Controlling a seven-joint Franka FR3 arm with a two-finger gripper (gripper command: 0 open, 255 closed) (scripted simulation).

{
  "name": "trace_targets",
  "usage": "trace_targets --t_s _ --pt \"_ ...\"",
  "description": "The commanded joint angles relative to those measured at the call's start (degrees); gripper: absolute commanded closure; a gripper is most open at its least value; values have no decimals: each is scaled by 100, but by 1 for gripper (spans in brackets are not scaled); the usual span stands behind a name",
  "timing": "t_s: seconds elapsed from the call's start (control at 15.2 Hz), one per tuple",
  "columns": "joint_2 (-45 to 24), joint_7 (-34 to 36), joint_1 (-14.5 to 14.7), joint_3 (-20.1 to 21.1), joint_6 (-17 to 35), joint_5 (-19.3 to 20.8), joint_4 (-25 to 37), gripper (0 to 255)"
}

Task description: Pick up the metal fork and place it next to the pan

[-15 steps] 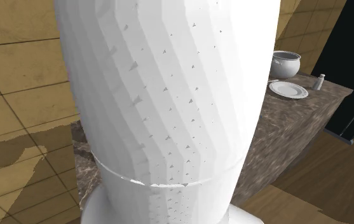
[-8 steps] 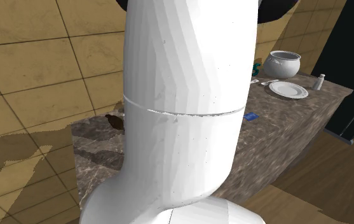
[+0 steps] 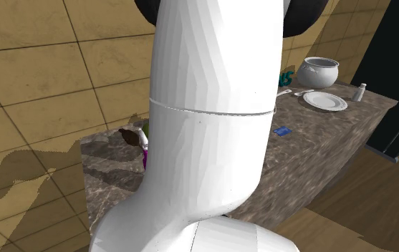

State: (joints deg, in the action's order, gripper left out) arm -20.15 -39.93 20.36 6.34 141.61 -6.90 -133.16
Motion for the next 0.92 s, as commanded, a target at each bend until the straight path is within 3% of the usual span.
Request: trace_targets --t_s 0.0,0.4,0.46,0.86 --pt "-52 -2 4 1 57 -1 -3 0" --pt "-51 -2 4 1 56 -1 -2 0" --pt "-51 -2 4 1 56 -1 -2 255" --pt "-53 0 5 1 57 -1 -1 255"
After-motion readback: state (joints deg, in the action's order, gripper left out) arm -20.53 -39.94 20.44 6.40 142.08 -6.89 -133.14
